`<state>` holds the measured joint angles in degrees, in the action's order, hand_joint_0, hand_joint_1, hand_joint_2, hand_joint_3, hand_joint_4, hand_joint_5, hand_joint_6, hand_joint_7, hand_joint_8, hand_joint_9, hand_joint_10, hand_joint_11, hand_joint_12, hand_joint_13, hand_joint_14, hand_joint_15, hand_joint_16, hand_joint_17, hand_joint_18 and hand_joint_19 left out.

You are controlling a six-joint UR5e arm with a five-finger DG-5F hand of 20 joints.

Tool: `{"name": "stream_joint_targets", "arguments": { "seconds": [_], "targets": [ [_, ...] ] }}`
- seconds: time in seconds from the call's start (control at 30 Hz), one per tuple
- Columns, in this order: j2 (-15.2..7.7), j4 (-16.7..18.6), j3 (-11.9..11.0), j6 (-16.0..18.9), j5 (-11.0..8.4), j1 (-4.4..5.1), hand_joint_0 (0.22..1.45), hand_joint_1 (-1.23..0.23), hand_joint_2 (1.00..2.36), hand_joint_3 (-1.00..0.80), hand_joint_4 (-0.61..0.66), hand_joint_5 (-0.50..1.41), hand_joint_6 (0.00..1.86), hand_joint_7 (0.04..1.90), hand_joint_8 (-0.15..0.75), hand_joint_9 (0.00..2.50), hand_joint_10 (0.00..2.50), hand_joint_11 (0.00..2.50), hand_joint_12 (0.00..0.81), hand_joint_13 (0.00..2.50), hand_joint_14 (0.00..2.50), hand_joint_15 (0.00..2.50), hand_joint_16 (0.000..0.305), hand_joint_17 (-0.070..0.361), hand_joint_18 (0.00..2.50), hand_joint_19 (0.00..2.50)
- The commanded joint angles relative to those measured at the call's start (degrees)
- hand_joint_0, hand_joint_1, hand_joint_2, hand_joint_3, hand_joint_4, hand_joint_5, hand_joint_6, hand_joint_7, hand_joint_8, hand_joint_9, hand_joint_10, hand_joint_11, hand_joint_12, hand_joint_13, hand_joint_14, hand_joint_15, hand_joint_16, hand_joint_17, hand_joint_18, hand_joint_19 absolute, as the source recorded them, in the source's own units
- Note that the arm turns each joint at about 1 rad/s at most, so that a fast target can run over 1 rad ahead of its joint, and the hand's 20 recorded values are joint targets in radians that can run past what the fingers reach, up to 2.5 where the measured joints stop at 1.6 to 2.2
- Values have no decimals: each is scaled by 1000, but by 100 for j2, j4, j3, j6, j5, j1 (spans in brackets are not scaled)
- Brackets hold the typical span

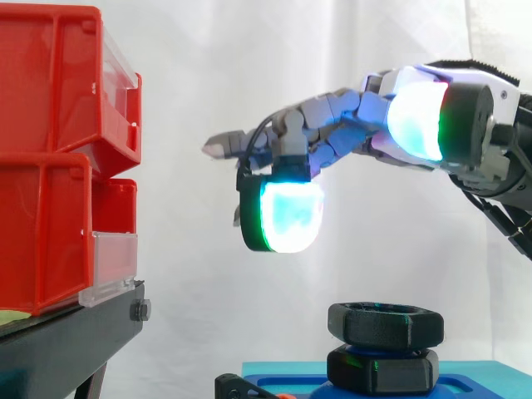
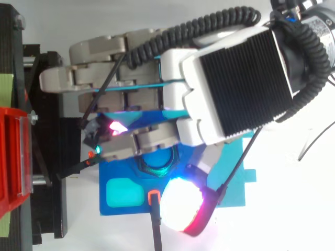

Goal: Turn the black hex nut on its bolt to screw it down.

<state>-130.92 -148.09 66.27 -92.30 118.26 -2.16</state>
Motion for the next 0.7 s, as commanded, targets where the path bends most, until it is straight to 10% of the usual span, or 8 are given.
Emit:
{"name": "stream_joint_targets", "arguments": {
  "seconds": [0.0, 0.67],
  "targets": [
    [-4, 17, 0, 19, -207, 146, 458, 66, 1000, -500, 224, -23, 551, 1397, 326, 815, 5, 170, 390, 356, 0, 0, 58, 130, 395, 269],
    [5, -634, 167, 28, -954, 647, 485, -21, 1000, -500, 193, -7, 570, 1423, 309, 884, 7, 164, 369, 383, 0, 0, 54, 121, 426, 272]
  ]
}}
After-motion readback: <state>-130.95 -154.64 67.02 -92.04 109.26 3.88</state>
